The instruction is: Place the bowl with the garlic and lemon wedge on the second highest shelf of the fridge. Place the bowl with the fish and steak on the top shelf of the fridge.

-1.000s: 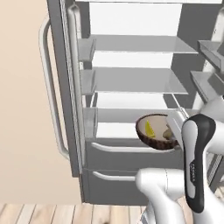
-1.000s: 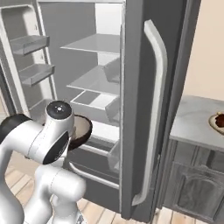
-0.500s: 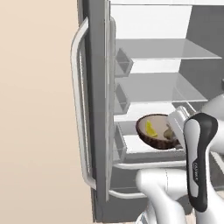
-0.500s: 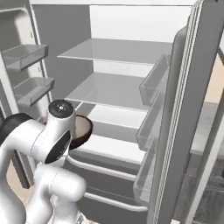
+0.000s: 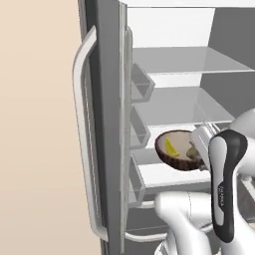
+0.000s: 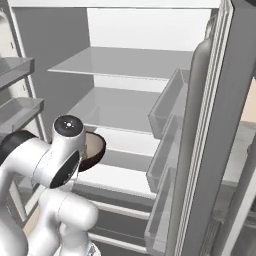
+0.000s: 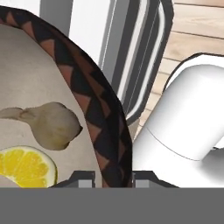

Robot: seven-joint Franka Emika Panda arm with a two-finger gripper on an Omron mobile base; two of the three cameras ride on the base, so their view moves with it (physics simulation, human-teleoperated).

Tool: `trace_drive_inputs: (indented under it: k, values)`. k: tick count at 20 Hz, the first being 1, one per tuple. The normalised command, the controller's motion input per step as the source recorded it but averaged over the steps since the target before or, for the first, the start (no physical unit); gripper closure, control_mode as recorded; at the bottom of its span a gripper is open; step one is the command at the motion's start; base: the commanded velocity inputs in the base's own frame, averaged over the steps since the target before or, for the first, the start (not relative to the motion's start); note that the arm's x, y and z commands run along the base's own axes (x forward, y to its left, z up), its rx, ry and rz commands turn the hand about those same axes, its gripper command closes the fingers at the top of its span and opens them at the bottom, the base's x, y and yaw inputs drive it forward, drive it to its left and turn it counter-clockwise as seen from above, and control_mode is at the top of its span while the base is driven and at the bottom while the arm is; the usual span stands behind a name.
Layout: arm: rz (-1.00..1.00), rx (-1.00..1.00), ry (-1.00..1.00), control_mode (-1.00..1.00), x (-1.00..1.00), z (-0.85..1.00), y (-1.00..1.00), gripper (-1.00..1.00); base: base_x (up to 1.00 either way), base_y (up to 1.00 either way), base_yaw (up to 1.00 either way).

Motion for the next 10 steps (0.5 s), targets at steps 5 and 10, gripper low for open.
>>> trace_drive_inputs:
  k: [5,10]
  values:
    - [-0.1,-0.03,-0.14,-1.0,0.39,0.45,-0.02,1.0,0.13,0.0,-0.02]
    - [-0.1,0.0,-0.22,-1.0,0.48,0.77,-0.11,1.0,0.0,0.0,0.0]
